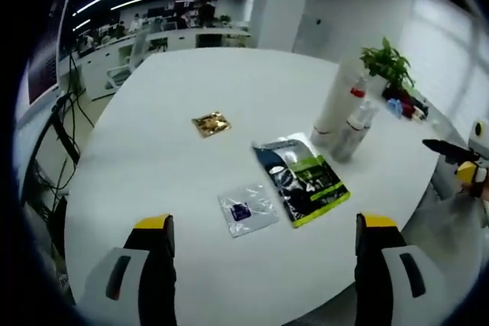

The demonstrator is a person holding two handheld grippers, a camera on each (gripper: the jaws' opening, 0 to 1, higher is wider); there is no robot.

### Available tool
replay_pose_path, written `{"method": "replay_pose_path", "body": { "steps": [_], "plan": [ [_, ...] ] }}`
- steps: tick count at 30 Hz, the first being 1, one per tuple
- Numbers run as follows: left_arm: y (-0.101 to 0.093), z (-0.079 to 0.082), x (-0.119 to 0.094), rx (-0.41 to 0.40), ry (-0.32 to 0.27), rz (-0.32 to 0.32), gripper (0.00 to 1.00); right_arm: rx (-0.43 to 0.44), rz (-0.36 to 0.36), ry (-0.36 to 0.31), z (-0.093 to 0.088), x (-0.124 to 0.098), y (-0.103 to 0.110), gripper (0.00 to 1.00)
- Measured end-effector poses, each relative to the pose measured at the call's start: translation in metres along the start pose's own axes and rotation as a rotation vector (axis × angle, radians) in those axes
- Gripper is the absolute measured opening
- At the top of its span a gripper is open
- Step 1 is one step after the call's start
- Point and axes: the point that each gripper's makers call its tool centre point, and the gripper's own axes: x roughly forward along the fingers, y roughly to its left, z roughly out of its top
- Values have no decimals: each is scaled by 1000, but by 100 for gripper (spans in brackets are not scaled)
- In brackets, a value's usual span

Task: Arrange the skincare products in the storage area until every visible bottle or jar stands upright without overlapping.

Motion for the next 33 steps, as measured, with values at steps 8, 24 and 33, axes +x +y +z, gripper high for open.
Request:
{"method": "replay_pose_path", "body": {
  "steps": [8, 24, 33],
  "plan": [
    [8, 18, 26, 5, 15, 47, 97, 1, -9, 6, -1, -1, -2, 99],
    [48, 65, 79, -13, -10, 204, 97, 22, -42, 22, -5, 0, -9, 99],
    [77, 77, 107, -67, 0, 278, 97, 41, -54, 37, -8, 2, -13, 99]
  ]
}}
